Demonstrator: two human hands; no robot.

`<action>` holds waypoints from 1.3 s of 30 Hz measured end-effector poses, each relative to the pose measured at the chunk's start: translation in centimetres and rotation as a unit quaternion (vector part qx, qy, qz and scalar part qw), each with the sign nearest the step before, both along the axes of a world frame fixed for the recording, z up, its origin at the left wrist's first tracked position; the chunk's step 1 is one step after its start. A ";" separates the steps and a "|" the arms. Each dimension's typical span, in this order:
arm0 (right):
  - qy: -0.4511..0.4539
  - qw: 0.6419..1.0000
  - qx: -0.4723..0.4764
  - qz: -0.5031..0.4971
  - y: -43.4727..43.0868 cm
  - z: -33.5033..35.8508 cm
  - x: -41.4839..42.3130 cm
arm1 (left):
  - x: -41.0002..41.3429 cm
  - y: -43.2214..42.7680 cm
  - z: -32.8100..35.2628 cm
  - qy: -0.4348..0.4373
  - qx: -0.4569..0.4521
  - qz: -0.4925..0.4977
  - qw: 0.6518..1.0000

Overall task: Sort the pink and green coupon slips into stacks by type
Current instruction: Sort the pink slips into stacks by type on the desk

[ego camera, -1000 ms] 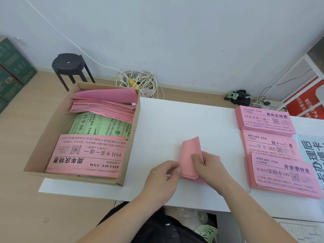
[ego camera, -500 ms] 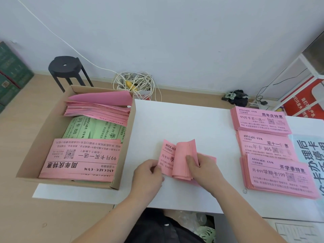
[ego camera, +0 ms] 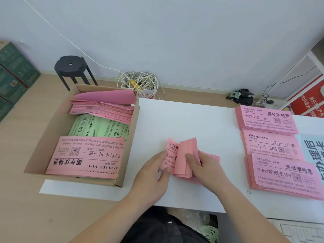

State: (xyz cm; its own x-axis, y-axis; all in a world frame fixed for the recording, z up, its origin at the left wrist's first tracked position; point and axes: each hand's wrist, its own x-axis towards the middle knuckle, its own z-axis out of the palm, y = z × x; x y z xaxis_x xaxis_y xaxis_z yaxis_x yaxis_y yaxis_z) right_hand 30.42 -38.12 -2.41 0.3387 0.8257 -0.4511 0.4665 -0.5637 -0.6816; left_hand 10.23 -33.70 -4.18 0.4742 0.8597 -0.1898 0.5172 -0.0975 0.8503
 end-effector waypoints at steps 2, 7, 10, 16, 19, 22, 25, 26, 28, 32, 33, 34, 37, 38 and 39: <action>-0.006 1.000 0.008 0.014 0.0 0.1 -0.3 | -0.1 0.0 0.1 -0.016 -0.022 0.013 1.000; -0.011 0.996 0.024 0.084 0.1 1.1 -0.8 | 0.3 0.4 2.1 -0.050 -0.048 0.035 0.997; -0.041 0.986 -0.043 0.155 0.0 1.4 -0.3 | 0.8 1.5 2.4 -0.043 -0.056 0.065 0.995; -0.047 0.985 -0.049 0.156 -0.7 -0.7 0.5 | 2.6 4.4 2.5 0.087 -0.063 0.034 0.994; 0.004 0.997 -0.001 0.077 -0.9 -0.9 1.2 | 2.9 5.4 2.1 0.121 -0.038 -0.007 0.992; -0.089 0.994 0.043 -0.054 -1.9 -0.8 3.6 | 3.0 6.1 2.3 0.103 -0.032 -0.007 0.994; -0.065 0.988 0.033 -0.136 -2.9 -0.3 5.5 | 2.8 6.3 2.6 0.029 -0.045 -0.001 0.999; -0.005 0.983 0.039 -0.180 -3.1 -0.2 5.7 | 2.8 6.3 2.7 0.002 -0.050 0.002 0.999; 0.087 0.964 0.076 -0.239 -3.2 0.2 6.2 | 2.9 6.2 3.1 -0.043 -0.051 0.011 0.998; 0.076 0.951 0.161 -0.252 -3.0 1.6 7.3 | 3.6 6.0 3.8 -0.065 -0.025 0.036 0.997; 0.058 0.951 0.178 -0.246 -3.0 2.0 7.5 | 3.8 5.9 3.7 -0.063 -0.021 0.036 0.997; 0.044 0.950 0.195 -0.240 -3.0 2.1 7.5 | 4.0 5.7 3.5 -0.060 -0.016 0.035 0.997; 0.047 0.947 0.217 -0.234 -3.3 1.4 7.0 | 4.1 4.6 1.8 -0.051 -0.016 0.042 0.998; 0.062 0.943 0.218 -0.243 -3.4 0.8 6.8 | 4.0 4.3 1.2 -0.053 -0.026 0.051 0.997; 0.070 0.940 0.215 -0.256 -3.5 0.2 6.7 | 3.9 4.0 0.6 -0.051 -0.037 0.063 0.996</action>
State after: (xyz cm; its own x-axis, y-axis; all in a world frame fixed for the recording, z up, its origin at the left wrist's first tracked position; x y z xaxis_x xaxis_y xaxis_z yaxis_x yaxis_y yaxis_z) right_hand 37.08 -41.60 -2.25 0.7029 0.6877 -0.1819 0.0983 -0.3472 -0.9326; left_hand 14.10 -29.67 -3.61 0.3833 0.8989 -0.2124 0.4327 0.0284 0.9011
